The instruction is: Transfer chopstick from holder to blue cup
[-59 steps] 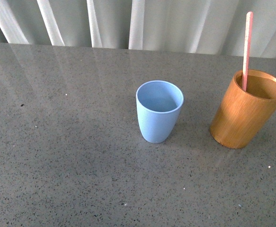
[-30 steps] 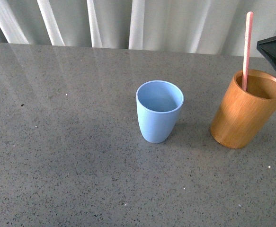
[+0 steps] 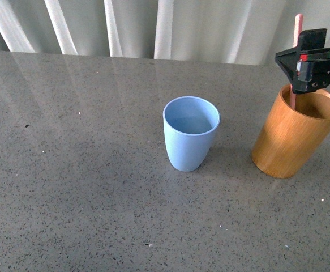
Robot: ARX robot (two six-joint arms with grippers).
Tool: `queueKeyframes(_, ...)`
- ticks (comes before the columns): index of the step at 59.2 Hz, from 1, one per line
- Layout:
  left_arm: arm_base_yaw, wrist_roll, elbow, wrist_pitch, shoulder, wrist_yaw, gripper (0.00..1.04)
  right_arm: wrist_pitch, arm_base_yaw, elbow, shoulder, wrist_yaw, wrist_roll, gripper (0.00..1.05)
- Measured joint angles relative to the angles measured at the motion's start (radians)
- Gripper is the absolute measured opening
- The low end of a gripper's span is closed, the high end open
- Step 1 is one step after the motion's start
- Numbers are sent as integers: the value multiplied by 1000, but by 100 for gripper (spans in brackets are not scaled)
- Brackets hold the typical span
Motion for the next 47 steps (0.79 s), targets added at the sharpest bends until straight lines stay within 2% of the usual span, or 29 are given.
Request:
queueKeyframes(24,0,0,0,0,0,0,98,19,39,93,97,11,2,94)
queueKeyframes(26,0,0,0,0,0,0,98,20,39,100,103,11,5,89)
queueKeyframes(32,0,0,0,0,0,0,98,19,41,129,127,11,19,65)
queueKeyframes(47,0,0,0,0,0,0,98,21,59,139,130,8,42,25)
